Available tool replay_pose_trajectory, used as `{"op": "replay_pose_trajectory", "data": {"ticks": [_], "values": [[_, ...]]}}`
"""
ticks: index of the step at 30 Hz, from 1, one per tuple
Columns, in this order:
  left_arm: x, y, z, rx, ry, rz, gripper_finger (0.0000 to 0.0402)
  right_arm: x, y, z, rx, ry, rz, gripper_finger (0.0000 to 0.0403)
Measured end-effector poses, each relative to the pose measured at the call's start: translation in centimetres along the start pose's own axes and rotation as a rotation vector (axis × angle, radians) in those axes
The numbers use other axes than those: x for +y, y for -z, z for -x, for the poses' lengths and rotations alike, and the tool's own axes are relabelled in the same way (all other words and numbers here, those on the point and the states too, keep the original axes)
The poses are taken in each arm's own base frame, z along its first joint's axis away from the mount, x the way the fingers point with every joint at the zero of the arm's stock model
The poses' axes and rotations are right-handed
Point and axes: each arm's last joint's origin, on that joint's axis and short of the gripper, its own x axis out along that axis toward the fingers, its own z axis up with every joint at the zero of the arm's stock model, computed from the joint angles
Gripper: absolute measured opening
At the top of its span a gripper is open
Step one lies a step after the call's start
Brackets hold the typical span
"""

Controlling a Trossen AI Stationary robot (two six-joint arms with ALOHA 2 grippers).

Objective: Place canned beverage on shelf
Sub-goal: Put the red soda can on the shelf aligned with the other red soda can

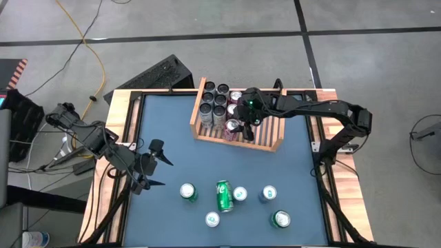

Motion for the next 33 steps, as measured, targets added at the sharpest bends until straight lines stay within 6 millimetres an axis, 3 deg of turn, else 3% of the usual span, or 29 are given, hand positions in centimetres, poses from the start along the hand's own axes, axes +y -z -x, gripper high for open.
{"op": "replay_pose_trajectory", "data": {"ticks": [7,18,33], "values": [[0.0,-0.8,0.0,-0.077,0.002,0.006,0.0322,-0.7,0.9,0.2,0.055,-0.023,0.107,0.0227],[0.0,-1.3,0.1,-0.133,-0.008,0.005,0.0322,-4.1,3.1,1.1,-0.019,-0.047,0.061,0.0227],[0.1,-1.3,0.1,-0.132,-0.037,-0.043,0.0322,-3.8,2.4,0.9,-0.046,-0.014,0.065,0.0227]]}}
